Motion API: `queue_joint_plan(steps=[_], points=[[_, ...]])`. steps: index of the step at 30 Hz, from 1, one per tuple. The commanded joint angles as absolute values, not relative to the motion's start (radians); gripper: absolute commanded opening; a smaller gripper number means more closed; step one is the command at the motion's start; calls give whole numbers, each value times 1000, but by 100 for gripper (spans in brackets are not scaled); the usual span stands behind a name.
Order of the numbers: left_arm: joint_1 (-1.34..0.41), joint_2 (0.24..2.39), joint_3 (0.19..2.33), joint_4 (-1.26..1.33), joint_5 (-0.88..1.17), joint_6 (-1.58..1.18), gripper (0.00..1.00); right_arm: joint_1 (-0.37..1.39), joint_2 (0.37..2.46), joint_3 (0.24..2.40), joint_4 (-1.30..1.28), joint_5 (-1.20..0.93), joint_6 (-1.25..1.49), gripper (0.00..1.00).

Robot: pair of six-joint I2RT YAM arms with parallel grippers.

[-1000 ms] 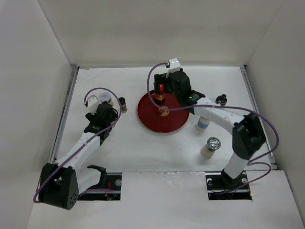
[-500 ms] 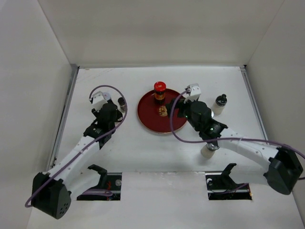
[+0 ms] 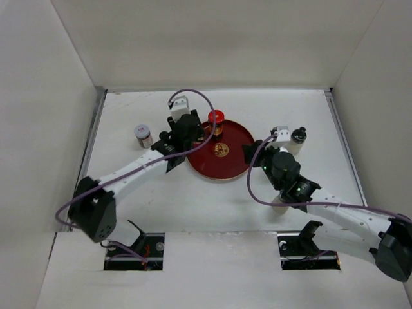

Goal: Organize the condiment bottles

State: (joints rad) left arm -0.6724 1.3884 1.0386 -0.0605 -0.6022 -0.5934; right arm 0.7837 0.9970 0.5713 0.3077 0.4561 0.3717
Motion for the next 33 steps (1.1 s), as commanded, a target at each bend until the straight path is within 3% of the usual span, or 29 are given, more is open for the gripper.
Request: queue_joint_plan(steps=[1,5,12,21,27,33], points=[[-656,1483,1111,44,-575,-548,27,771,968,560,388,476,382,51],[-642,1603,1149,92,-560,-528,27,759,962,554,388,472,390,59],[-630,1719,1181,133,-537,-503,27,759,979,557,391,466,391,63],[-620,1770,1163,150,-532,-509,46,755,966,554,391,468,390,69],[-622,1640,1091,175,-541,-506,69,754,966,552,391,466,391,73],[-591,1367,924,170,-549,-512,73,754,974,555,390,465,391,74]])
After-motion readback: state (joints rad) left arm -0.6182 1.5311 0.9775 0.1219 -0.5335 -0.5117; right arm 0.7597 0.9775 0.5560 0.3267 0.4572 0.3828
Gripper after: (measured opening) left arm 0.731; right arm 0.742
